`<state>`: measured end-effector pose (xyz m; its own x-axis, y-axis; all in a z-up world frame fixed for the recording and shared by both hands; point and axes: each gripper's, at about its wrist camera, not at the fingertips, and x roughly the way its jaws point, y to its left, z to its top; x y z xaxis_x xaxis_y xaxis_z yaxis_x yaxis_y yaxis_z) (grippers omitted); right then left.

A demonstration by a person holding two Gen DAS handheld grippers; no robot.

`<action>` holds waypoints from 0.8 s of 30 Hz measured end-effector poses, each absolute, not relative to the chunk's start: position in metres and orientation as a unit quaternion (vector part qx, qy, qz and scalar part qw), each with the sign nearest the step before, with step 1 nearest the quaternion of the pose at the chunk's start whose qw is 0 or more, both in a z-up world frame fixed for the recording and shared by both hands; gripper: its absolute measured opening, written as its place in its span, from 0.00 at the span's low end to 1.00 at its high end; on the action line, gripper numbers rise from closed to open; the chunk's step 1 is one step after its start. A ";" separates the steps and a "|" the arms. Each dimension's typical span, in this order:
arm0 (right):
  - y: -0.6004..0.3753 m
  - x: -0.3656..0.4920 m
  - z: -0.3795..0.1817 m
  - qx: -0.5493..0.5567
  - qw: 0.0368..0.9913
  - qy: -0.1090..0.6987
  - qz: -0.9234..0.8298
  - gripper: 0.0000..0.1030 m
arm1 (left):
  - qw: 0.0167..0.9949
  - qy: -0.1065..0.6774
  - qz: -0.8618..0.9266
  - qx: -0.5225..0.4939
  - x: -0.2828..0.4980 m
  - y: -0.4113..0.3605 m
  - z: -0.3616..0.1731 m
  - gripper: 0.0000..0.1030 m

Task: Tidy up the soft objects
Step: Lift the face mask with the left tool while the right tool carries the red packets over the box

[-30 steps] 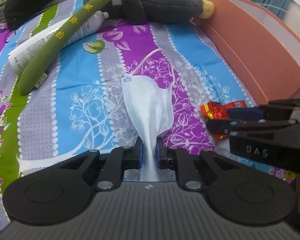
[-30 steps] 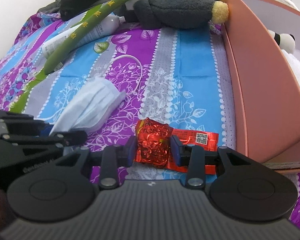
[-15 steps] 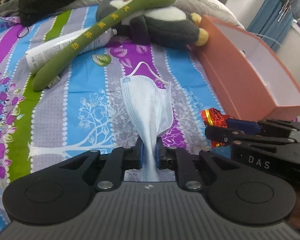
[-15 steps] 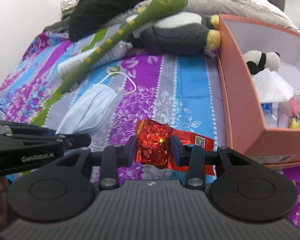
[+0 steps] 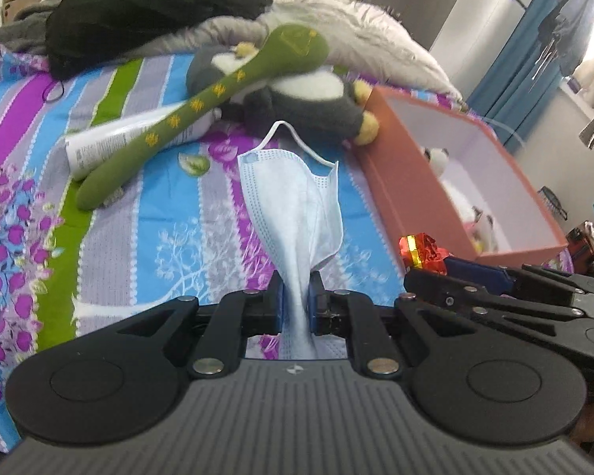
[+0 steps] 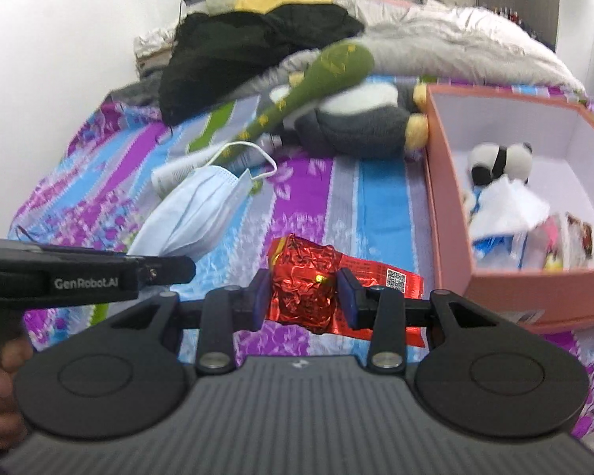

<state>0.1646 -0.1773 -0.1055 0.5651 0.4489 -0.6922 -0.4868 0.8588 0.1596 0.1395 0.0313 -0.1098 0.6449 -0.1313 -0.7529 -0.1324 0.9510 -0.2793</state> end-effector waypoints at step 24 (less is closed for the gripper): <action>-0.227 0.204 -0.003 -0.003 0.932 0.276 0.234 0.39 | 0.925 0.349 -0.071 -0.132 0.214 -0.017 -0.004 0.14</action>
<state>0.2040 -0.2271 -0.0034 0.7385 0.4337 -0.5164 -0.4372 0.8909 0.1230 0.2138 -0.0170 -0.0039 0.7459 -0.2242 -0.6272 0.0400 0.9550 -0.2938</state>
